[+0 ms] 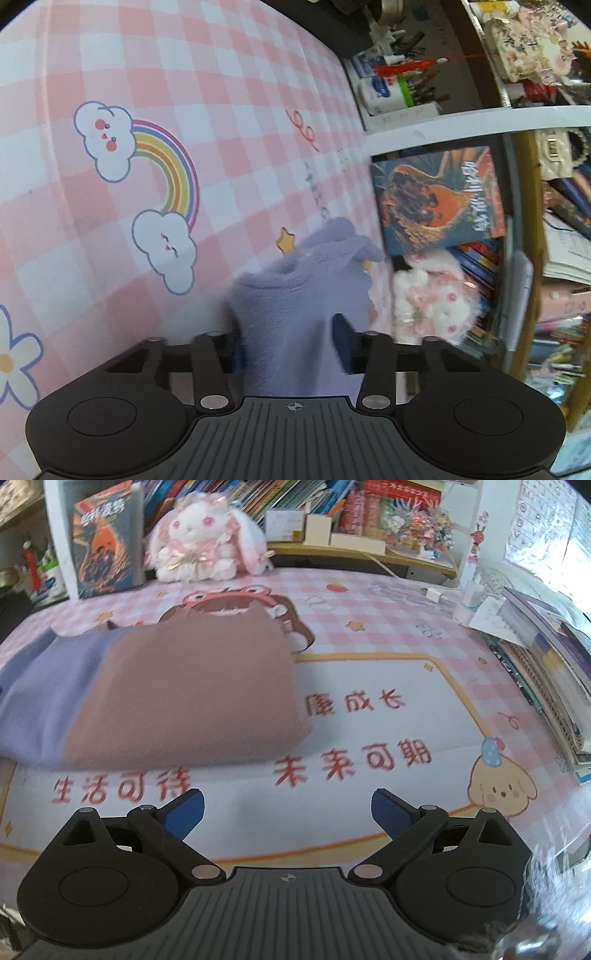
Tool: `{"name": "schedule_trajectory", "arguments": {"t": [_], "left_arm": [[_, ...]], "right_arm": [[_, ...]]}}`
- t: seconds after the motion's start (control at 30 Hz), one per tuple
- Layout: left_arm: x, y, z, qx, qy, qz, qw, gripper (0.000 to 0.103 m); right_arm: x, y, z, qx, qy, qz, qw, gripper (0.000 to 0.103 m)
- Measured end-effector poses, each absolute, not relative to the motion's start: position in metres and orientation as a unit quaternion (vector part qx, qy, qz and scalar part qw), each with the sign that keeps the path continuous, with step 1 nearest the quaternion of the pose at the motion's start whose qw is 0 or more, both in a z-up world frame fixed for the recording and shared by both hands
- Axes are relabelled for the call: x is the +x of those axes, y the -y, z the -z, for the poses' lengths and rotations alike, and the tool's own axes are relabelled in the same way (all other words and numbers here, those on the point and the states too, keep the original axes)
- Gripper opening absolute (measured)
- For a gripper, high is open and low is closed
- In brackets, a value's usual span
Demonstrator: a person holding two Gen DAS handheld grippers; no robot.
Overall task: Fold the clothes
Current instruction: 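Move the left gripper to the lavender side edge and grasp it, then grasp the mauve side edge with the right gripper while the left gripper holds the lavender edge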
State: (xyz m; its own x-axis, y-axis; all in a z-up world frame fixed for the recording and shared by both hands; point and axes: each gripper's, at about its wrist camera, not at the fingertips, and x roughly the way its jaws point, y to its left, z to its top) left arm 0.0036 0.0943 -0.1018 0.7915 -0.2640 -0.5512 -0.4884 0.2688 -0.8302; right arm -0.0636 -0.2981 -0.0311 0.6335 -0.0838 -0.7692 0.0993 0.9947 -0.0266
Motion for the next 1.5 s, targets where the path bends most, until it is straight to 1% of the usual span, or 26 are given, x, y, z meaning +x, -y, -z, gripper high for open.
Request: {"name": "schedule_trajectory", "arguments": {"t": [0.1, 0.37, 0.43, 0.47, 0.6, 0.63, 0.67, 0.73, 0.8, 0.87, 0.97, 1.03, 1.07, 1.13, 1.23, 1.27, 1.4, 1.5], "left_arm": [[0.005, -0.094, 0.103, -0.600, -0.311, -0.089, 0.732, 0.017], [-0.001, -0.100, 0.093, -0.581, -0.286, -0.139, 0.749, 0.016], [0.000, -0.100, 0.088, -0.563, -0.289, -0.145, 0.761, 0.016], [0.001, -0.100, 0.086, -0.554, -0.290, -0.147, 0.766, 0.016], [0.005, -0.096, 0.079, -0.524, -0.289, -0.155, 0.786, 0.016], [0.005, -0.095, 0.078, -0.521, -0.289, -0.159, 0.787, 0.016], [0.006, -0.093, 0.077, -0.517, -0.290, -0.163, 0.789, 0.016], [0.007, -0.089, 0.075, -0.507, -0.291, -0.172, 0.793, 0.016], [0.009, -0.086, 0.073, -0.499, -0.292, -0.179, 0.796, 0.016], [0.011, -0.084, 0.071, -0.492, -0.295, -0.184, 0.798, 0.016], [0.014, -0.080, 0.063, -0.475, -0.297, -0.192, 0.806, 0.016], [0.016, -0.076, 0.058, -0.464, -0.297, -0.196, 0.811, 0.016], [0.017, -0.073, 0.052, -0.456, -0.293, -0.198, 0.817, 0.016], [0.018, -0.066, 0.041, -0.450, -0.281, -0.196, 0.825, 0.015], [0.019, -0.050, 0.015, -0.443, -0.252, -0.170, 0.843, 0.013], [0.020, -0.039, 0.003, -0.429, -0.244, -0.152, 0.856, 0.013], [0.022, 0.028, -0.056, -0.301, -0.220, -0.039, 0.927, 0.013], [0.019, 0.101, -0.082, -0.159, -0.233, 0.057, 0.958, 0.013]], "right_arm": [[-0.055, 0.308, 0.028, 0.017, -0.412, 0.051, 0.909, 0.097], [-0.009, 0.342, 0.024, 0.048, -0.397, 0.014, 0.916, 0.094], [0.009, 0.345, 0.023, 0.047, -0.394, -0.013, 0.918, 0.087], [0.019, 0.345, 0.022, 0.040, -0.393, -0.023, 0.918, 0.086], [0.057, 0.337, 0.019, 0.018, -0.386, -0.076, 0.919, 0.073], [0.066, 0.336, 0.019, 0.014, -0.386, -0.091, 0.918, 0.067], [0.073, 0.334, 0.020, 0.013, -0.388, -0.104, 0.916, 0.063], [0.086, 0.331, 0.023, 0.009, -0.391, -0.130, 0.911, 0.050], [0.099, 0.328, 0.026, 0.007, -0.394, -0.155, 0.906, 0.045], [0.107, 0.326, 0.029, 0.009, -0.394, -0.183, 0.900, 0.044], [0.117, 0.322, 0.035, 0.003, -0.395, -0.216, 0.893, 0.039], [0.123, 0.325, 0.039, 0.002, -0.397, -0.213, 0.893, 0.030], [0.127, 0.330, 0.041, 0.012, -0.399, -0.211, 0.892, 0.027], [0.135, 0.342, 0.044, 0.044, -0.404, -0.218, 0.887, 0.017], [0.142, 0.354, 0.048, 0.079, -0.411, -0.239, 0.876, 0.011], [0.144, 0.357, 0.050, 0.092, -0.414, -0.244, 0.872, 0.010], [0.149, 0.364, 0.053, 0.112, -0.418, -0.258, 0.864, 0.009], [0.152, 0.368, 0.054, 0.123, -0.420, -0.268, 0.858, 0.009]]}}
